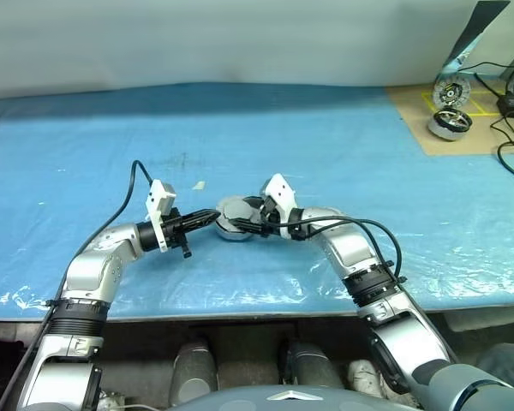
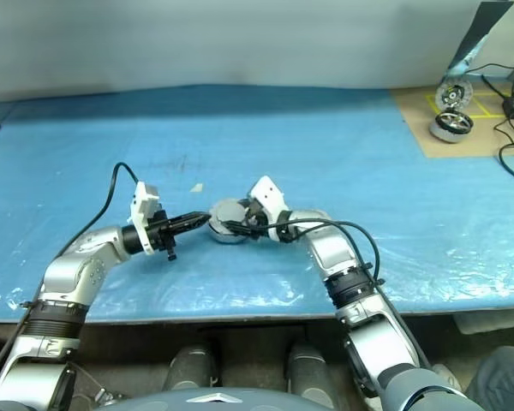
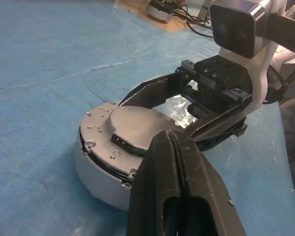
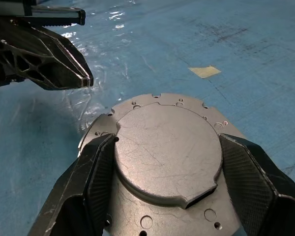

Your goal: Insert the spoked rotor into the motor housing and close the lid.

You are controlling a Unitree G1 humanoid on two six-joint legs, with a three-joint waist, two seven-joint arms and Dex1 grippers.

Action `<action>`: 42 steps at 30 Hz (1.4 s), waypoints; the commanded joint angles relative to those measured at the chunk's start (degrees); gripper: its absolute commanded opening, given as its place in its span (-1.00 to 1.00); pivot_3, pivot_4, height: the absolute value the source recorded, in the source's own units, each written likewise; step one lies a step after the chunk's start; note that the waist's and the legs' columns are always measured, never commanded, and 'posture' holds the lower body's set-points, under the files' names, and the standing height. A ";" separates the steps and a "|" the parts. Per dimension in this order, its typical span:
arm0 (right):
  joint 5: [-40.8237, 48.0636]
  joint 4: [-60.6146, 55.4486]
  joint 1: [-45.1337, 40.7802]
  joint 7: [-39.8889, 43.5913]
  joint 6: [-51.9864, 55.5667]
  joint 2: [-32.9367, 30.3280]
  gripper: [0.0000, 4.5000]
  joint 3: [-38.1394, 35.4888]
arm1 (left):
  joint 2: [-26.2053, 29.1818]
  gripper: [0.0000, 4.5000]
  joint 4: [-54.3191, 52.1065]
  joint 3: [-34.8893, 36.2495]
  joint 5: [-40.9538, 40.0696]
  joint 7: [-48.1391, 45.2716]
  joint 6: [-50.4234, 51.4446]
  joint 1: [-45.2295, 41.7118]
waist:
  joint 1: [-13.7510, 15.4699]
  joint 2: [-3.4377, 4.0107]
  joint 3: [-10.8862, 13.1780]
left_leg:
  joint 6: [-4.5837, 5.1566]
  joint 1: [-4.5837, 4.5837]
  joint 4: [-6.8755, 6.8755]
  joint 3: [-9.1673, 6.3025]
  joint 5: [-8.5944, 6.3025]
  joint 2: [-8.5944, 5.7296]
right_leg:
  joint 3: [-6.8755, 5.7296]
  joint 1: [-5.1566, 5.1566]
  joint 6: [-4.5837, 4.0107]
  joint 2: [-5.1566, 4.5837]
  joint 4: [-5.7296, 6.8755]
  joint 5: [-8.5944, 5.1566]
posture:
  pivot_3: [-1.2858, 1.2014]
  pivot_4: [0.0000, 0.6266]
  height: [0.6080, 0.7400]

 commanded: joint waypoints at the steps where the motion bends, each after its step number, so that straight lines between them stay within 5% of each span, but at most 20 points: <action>1: -0.54 0.79 -1.53 -0.25 -0.85 0.05 0.31 -0.25 | 0.48 -1.00 -0.26 0.56 0.26 -0.55 -1.11 -0.70 | -0.03 -0.01 0.02 | -0.01 -0.15 0.02 0.01 0.00 0.01 | -0.04 -0.12 0.02 0.04 0.02 0.02 | 0.03 -0.52 1.00; 19: -1.41 -3.64 -7.47 10.43 6.24 -6.81 0.31 4.51 | 3.05 -1.00 3.92 1.68 0.12 -2.70 -0.86 -2.23 | 0.40 -0.28 0.57 | -0.18 -0.92 0.60 -0.17 -0.08 0.05 | -0.56 -0.42 0.02 0.19 0.24 0.09 | 0.03 -0.52 1.00; 27: 5.63 -5.98 -12.58 10.56 13.75 -3.78 0.31 -0.58 | 4.16 -1.00 6.44 -0.40 2.06 -4.59 -1.51 -1.21 | 0.20 -0.28 0.59 | -0.17 -0.90 0.88 -0.21 -0.09 0.09 | -0.55 -0.51 -0.04 0.19 0.65 0.11 | 0.03 -0.52 1.00; 42: 0.89 -4.43 -9.45 10.71 11.96 -4.22 0.31 6.07 | 3.52 -1.00 10.35 -3.48 6.41 -7.36 -5.40 -1.99 | 0.71 -0.30 0.60 | -0.16 -0.94 1.07 -0.21 -0.08 0.09 | -0.57 -0.54 -0.07 0.15 0.82 0.12 | 0.03 -0.52 1.00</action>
